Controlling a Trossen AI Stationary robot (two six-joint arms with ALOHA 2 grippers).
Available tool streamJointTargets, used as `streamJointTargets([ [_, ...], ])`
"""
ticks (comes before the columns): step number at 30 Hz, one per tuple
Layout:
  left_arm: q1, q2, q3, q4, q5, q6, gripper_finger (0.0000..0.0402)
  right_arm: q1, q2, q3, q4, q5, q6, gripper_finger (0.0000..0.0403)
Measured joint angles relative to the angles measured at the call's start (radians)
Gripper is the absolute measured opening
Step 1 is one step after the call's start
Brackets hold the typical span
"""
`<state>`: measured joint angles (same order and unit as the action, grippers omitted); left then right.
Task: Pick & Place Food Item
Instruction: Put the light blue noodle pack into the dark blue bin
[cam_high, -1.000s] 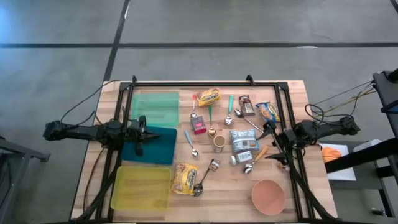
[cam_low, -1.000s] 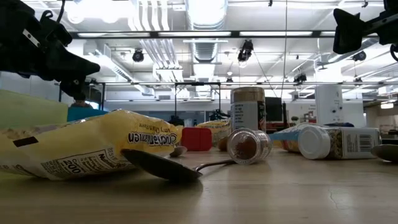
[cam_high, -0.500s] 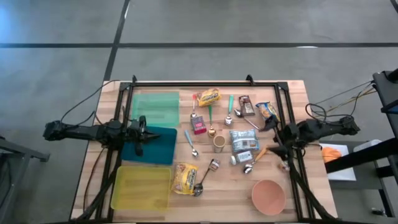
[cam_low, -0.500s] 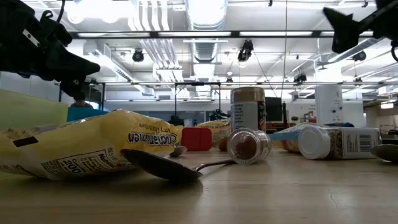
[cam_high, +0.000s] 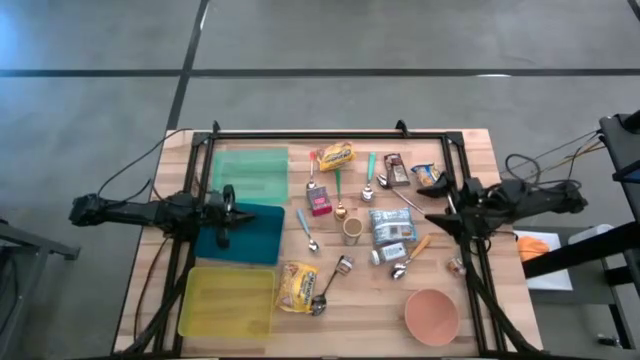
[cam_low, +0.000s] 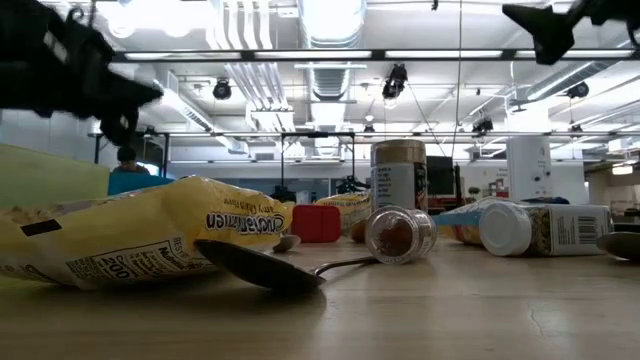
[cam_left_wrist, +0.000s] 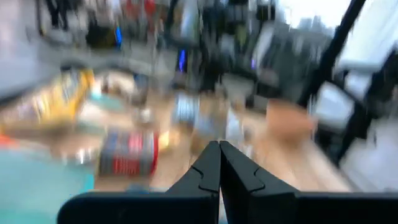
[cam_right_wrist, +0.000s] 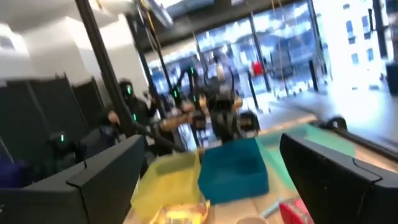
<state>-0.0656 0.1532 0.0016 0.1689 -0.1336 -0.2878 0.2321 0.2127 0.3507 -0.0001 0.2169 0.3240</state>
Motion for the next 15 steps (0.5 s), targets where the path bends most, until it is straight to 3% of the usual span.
streamJointTargets([
  [2, 0.004, -0.001, 0.02, 0.043, -0.005, -0.007, 0.0006, 0.0, 0.063, 0.08, -0.119, 0.0, 0.052, 0.0372],
  [7, 0.007, 0.021, 0.18, -0.081, -0.005, -0.019, 0.0006, 0.0, 0.208, 0.207, -0.364, -0.004, 0.281, 0.0372],
  [15, 0.009, 0.196, 0.516, -0.393, -0.005, -0.099, 0.0006, 0.0, 0.313, 0.273, -0.417, -0.012, 0.456, 0.0372],
])
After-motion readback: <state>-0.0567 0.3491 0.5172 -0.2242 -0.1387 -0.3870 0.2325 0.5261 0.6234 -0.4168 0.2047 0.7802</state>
